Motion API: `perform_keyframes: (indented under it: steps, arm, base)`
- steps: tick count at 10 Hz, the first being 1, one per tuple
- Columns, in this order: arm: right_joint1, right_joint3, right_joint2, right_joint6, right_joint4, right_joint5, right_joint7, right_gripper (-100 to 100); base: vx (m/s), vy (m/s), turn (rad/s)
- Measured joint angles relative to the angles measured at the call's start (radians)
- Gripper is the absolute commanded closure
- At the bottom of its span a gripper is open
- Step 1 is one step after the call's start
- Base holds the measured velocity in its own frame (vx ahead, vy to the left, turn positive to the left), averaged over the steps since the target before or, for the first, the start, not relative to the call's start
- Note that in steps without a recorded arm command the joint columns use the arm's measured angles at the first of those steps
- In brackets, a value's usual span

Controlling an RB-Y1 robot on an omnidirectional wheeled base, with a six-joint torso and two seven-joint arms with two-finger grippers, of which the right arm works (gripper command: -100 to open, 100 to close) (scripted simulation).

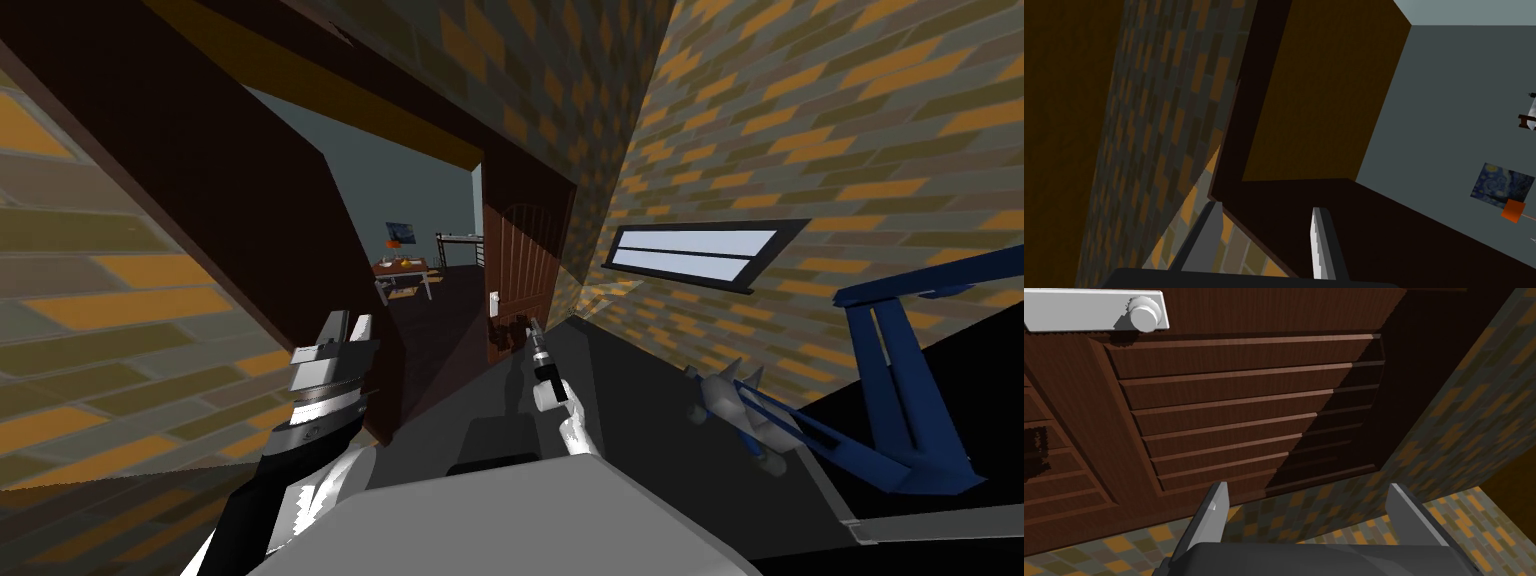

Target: Push the door open

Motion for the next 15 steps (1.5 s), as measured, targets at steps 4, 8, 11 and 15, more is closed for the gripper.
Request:
perform_keyframes:
  steps: [4,8,11,15]
  arm:
    - [-0.076,0.024,0.001,0.008,0.116,-0.009,-0.007,-100]
    - [-0.137,0.045,0.015,-0.002,0.228,-0.014,-0.006,-100]
    - [-0.175,0.060,0.018,0.013,0.286,-0.019,-0.010,-100]
    - [-0.237,0.081,0.026,0.006,0.398,-0.027,-0.017,-100]
  base:
    - [0.077,-0.068,0.059]
    - [0.068,-0.060,0.061]
    - [0.065,-0.055,0.036]
    - [0.076,-0.069,0.063]
